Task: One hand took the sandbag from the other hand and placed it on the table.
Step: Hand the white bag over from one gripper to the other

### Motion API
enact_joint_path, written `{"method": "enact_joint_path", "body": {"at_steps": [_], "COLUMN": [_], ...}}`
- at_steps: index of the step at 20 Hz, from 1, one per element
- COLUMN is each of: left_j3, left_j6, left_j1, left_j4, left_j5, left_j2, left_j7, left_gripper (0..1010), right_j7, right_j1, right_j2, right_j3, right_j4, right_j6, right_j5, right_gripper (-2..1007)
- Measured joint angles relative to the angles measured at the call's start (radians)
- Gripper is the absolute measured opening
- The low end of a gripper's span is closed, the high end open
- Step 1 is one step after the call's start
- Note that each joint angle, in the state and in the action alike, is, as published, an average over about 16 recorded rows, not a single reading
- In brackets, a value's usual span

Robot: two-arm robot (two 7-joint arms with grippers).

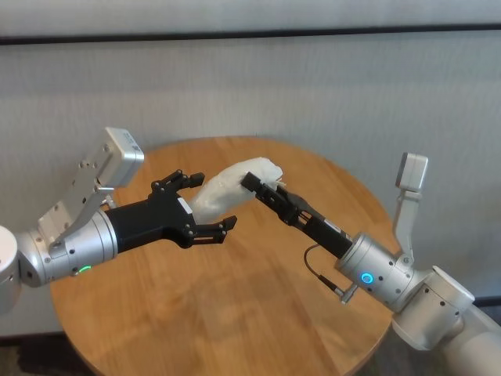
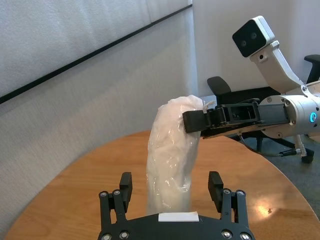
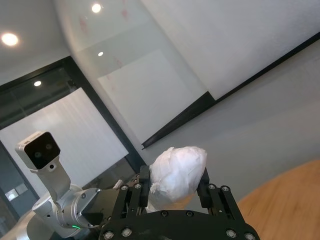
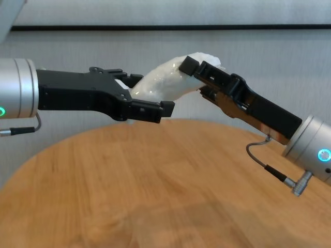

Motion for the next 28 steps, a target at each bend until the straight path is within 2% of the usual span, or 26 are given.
{"method": "enact_joint_path", "body": {"at_steps": [17,28], "left_j3": [0.000,0.000], "left_j6": [0.000,0.000], "left_j1": [0.000,0.000], "left_j4": [0.000,0.000], "left_j5": [0.000,0.000], "left_j2": [0.000,0.000], "left_j7": [0.000,0.000], "left_gripper": [1002,1002], "right_j7": [-0.055,-0.077], "right_j1": [0.003,0.001], "right_j2": [0.015,0.020], "right_j3": [-0.014,-0.010], "right_j4": [-0.009,-0.016], "right_j6": [-0.037,-0.052], "right_j5": [-0.011,-0.029], "right_gripper": [543,543]}}
